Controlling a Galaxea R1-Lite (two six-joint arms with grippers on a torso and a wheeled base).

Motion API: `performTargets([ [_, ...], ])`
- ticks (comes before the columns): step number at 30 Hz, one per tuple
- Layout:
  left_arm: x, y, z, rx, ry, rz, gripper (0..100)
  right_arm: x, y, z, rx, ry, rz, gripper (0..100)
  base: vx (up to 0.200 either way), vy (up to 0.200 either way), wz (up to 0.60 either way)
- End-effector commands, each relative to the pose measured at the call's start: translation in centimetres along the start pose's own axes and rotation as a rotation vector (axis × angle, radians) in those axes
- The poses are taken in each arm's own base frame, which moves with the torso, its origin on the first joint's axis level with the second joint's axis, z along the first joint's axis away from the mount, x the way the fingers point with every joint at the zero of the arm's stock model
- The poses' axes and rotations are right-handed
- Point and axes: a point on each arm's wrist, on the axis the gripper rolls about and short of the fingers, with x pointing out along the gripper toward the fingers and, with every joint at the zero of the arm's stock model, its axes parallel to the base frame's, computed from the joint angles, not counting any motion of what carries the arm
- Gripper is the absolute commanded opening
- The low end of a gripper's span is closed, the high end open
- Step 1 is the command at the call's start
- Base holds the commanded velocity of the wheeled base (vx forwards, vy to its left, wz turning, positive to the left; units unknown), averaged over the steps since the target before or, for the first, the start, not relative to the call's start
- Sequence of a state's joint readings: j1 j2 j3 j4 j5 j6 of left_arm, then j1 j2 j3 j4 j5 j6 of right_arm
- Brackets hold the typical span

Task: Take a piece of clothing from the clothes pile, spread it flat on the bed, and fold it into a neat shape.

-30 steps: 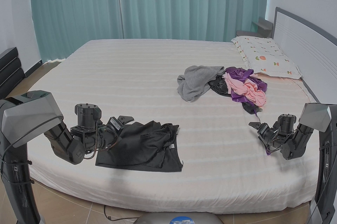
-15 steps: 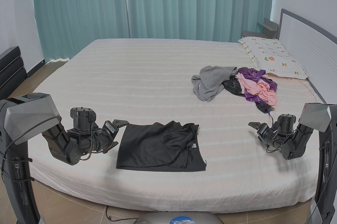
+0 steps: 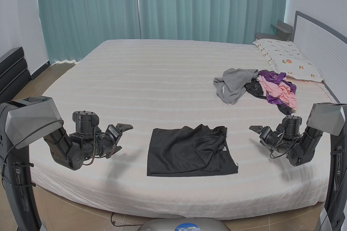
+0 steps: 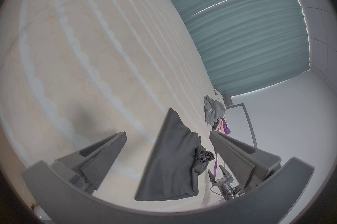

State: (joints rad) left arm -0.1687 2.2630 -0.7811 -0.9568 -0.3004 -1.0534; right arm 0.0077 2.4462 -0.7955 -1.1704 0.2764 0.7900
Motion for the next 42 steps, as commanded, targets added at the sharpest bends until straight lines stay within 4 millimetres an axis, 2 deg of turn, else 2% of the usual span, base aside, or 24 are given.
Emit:
performTargets([
  [1, 0.1, 0.1, -0.1, 0.000, 0.005, 0.002, 100, -1.5, 5.2, -2.2, -0.066, 0.027, 0.055, 100, 0.000, 0.200, 0.00],
  [3, 0.1, 0.0, -0.2, 0.001, 0.006, 0.002, 100, -1.7, 7.1, -3.8, -0.097, 0.035, 0.023, 100, 0.000, 0.200, 0.00],
  [5, 0.2, 0.0, -0.2, 0.003, 0.005, 0.001, 100, -1.7, 8.1, -4.5, -0.111, 0.037, 0.006, 100, 0.000, 0.200, 0.00],
  [7, 0.2, 0.0, -0.2, 0.004, 0.004, 0.000, 100, -1.9, 9.8, -6.5, -0.149, 0.069, -0.031, 100, 0.000, 0.000, 0.00],
  [10, 0.4, 0.0, -0.1, 0.005, 0.005, 0.001, 100, -1.8, 10.9, -8.4, -0.220, 0.103, -0.045, 100, 0.000, 0.000, 0.00],
  [14, 0.3, -0.1, -0.1, 0.004, 0.006, 0.002, 100, -1.1, 11.3, -9.6, -0.296, 0.127, -0.089, 100, 0.000, 0.000, 0.00],
  [26, 0.6, -0.3, -0.8, 0.015, 0.021, 0.000, 100, 1.2, 10.5, -10.3, -0.506, 0.064, -0.279, 100, 0.000, 0.000, 0.00],
  [37, 0.6, -0.3, -0.8, 0.016, 0.021, -0.003, 100, 1.5, 10.9, -10.7, -0.527, 0.091, -0.298, 100, 0.000, 0.000, 0.00],
  [42, 0.6, -0.3, -0.9, 0.016, 0.022, -0.001, 100, 1.0, 10.4, -10.5, -0.544, 0.103, -0.329, 100, 0.000, 0.000, 0.00],
])
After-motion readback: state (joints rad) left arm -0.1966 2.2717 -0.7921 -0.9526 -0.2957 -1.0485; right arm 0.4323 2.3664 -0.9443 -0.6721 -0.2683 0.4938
